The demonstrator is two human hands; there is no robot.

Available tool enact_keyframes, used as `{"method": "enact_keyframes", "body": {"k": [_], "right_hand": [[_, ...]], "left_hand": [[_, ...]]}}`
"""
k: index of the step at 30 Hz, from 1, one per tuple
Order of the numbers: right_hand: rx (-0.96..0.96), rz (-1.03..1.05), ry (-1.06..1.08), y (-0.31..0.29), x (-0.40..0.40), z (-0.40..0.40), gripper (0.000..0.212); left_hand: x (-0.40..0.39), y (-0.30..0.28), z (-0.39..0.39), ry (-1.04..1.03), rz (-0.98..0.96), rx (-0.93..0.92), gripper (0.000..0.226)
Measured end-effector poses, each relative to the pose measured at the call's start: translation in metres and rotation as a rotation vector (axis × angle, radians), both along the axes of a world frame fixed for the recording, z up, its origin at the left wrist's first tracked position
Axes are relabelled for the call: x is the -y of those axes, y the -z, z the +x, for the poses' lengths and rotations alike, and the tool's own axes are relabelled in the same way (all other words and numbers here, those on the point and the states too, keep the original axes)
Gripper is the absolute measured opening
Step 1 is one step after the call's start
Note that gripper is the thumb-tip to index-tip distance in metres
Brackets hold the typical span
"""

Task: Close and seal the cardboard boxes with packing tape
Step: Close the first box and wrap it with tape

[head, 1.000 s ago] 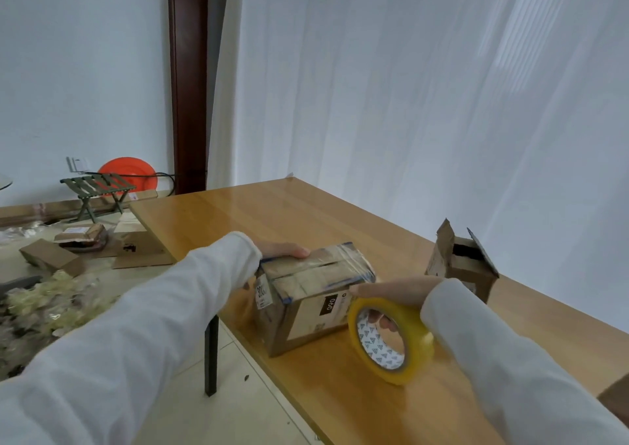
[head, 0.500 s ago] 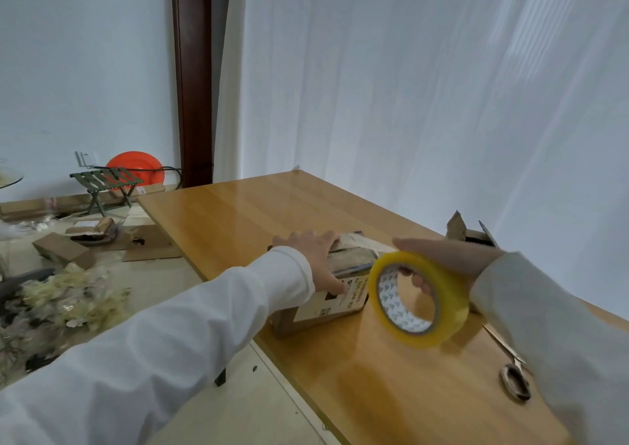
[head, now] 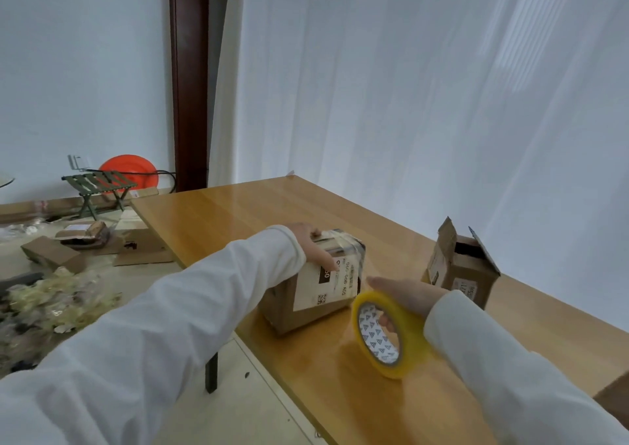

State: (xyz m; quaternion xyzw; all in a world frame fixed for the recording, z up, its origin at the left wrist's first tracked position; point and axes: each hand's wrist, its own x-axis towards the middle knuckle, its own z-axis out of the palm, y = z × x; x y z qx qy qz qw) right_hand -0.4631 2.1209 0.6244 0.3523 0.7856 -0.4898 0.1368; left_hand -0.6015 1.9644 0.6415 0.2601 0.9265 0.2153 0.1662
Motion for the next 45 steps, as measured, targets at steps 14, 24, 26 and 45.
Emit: {"method": "enact_keyframes", "body": {"k": [14, 24, 26, 45], "right_hand": [[0.004, -0.072, -0.021, 0.002, -0.006, -0.008, 0.055], [0.021, -0.044, -0.018, 0.009, -0.010, -0.012, 0.056], [0.019, -0.037, -0.010, 0.011, -0.010, -0.013, 0.054], [0.032, -0.012, -0.128, 0.008, -0.018, -0.006, 0.049]], "left_hand": [[-0.002, 0.016, 0.005, 0.242, 0.025, -0.286, 0.053], [-0.007, 0.013, 0.009, 0.270, -0.216, -0.522, 0.058], [-0.009, 0.014, 0.008, 0.281, -0.273, -0.503, 0.059], [0.007, 0.018, -0.010, 0.237, -0.031, -0.231, 0.072]]}}
